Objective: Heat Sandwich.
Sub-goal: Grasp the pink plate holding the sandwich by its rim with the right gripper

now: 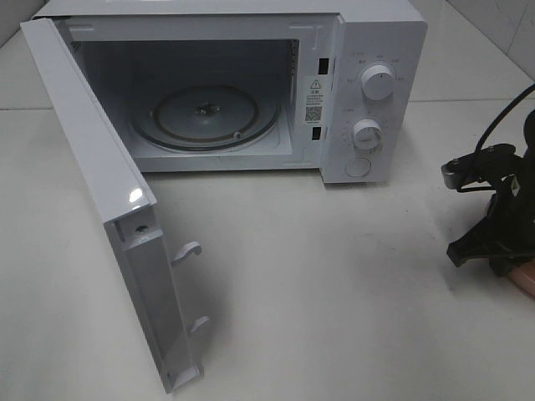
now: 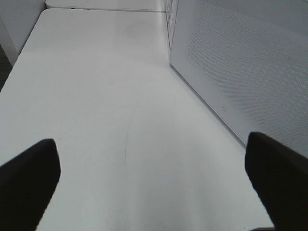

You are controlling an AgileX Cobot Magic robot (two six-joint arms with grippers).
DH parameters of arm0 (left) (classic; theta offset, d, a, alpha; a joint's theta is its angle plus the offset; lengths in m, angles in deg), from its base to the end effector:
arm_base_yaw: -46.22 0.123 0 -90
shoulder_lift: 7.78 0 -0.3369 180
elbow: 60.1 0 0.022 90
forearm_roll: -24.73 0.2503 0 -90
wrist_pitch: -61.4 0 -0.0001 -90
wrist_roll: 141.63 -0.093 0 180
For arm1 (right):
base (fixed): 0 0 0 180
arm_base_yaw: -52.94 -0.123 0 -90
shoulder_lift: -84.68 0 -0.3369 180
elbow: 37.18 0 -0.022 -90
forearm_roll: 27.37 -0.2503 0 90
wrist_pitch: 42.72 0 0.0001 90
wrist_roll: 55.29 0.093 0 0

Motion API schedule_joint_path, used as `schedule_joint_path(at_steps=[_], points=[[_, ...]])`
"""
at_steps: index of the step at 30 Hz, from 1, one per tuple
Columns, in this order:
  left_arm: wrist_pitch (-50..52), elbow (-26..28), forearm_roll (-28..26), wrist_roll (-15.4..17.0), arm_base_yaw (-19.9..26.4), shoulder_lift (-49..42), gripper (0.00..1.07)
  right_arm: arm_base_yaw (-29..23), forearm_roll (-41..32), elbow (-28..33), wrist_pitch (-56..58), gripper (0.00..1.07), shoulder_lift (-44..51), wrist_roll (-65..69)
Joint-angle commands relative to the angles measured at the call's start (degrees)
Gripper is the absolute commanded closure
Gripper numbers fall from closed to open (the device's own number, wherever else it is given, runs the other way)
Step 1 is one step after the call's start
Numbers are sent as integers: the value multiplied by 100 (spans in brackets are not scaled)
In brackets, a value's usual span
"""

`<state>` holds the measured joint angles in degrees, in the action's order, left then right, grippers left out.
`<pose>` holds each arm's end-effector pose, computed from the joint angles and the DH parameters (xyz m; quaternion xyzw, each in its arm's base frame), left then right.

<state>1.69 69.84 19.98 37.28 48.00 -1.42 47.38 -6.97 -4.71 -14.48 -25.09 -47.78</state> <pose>-0.0549 -0.0084 0.2763 -0.0039 0.8479 -0.0282 0.5294 0.3022 0.0140 0.1656 -0.1318 0.9832 -0.0865 0.0921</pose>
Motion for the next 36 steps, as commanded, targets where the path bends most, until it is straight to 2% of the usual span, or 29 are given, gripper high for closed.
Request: schedule_joint_path(at_steps=[1, 13, 18, 26, 36], points=[[34, -6, -29, -11, 17, -132, 5, 0, 6, -11, 63, 107, -11, 40], [34, -6, -29, -11, 17, -132, 5, -74, 178, -11, 264, 107, 11, 126], [34, -6, -29, -11, 17, -132, 5, -201, 785, -115, 728, 107, 206, 802], [34, -6, -29, -11, 17, -132, 5, -201, 751, -143, 1014, 107, 435, 779], [34, -6, -29, -11, 17, -132, 5, -705, 773, -143, 1599, 107, 848, 751]])
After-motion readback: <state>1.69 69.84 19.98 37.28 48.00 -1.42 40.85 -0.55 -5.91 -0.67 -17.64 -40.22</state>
